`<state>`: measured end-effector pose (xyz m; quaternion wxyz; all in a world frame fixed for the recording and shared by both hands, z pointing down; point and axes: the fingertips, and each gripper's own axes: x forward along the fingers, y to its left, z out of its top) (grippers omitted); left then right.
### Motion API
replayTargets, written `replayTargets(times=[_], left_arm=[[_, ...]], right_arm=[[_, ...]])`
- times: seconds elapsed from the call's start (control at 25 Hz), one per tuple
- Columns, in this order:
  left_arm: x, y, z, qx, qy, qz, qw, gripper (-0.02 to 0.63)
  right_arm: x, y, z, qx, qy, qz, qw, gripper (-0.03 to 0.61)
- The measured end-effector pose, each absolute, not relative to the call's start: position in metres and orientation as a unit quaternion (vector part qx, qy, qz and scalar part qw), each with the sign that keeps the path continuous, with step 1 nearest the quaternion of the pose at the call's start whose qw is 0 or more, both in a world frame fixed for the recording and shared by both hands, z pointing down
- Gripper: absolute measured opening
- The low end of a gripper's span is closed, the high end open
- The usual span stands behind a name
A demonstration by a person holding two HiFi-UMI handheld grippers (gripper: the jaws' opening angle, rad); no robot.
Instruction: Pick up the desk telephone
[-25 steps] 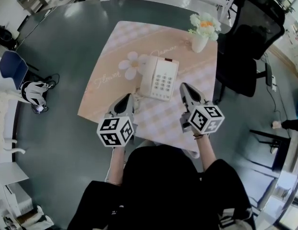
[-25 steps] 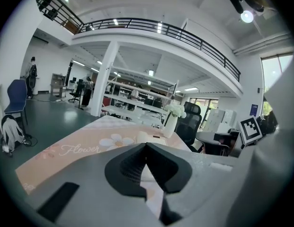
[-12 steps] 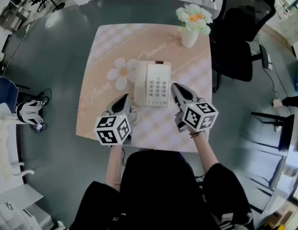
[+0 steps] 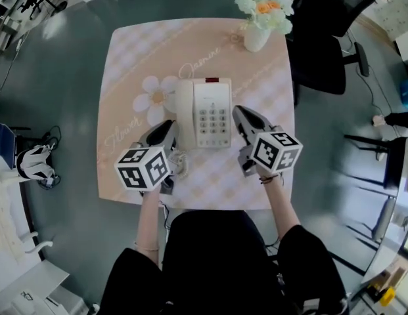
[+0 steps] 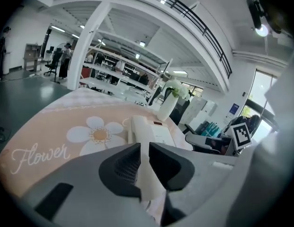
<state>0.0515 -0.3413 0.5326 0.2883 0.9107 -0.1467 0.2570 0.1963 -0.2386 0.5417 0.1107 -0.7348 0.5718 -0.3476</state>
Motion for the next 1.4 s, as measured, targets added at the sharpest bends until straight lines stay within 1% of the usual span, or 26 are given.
replayTargets(times=[0.12, 0.16, 0.24, 0.32, 0.48, 0.6, 0.88, 1.4], left_arm=[[0.058, -0.344, 0.541, 0.905, -0.136, 0.262, 0.305, 0.066], [0.060, -0.344, 0.544, 0.904, -0.131, 0.265, 0.310, 0.076], [0.064, -0.344, 0.548, 0.901, -0.123, 0.270, 0.317, 0.106], [0.068, -0.344, 0.550, 0.899, -0.115, 0.268, 0.325, 0.133], [0.076, -0.344, 0.558, 0.889, -0.102, 0.266, 0.360, 0.214], [0.081, -0.344, 0.566, 0.872, -0.097, 0.263, 0.401, 0.280], [0.088, -0.339, 0.578, 0.857, -0.071, 0.285, 0.424, 0.322], [0.099, -0.330, 0.596, 0.840, -0.050, 0.324, 0.433, 0.330]], right_arm=[[0.198, -0.244, 0.549, -0.734, 0.570, -0.354, 0.110, -0.006], [0.198, -0.245, 0.552, -0.733, 0.569, -0.358, 0.109, 0.008], [0.198, -0.247, 0.557, -0.729, 0.564, -0.370, 0.115, 0.042], [0.200, -0.249, 0.560, -0.725, 0.558, -0.384, 0.128, 0.090], [0.202, -0.254, 0.567, -0.714, 0.551, -0.407, 0.145, 0.183], [0.203, -0.258, 0.573, -0.707, 0.546, -0.423, 0.152, 0.207], [0.202, -0.267, 0.585, -0.690, 0.538, -0.460, 0.154, 0.232], [0.200, -0.274, 0.601, -0.670, 0.519, -0.512, 0.142, 0.233]])
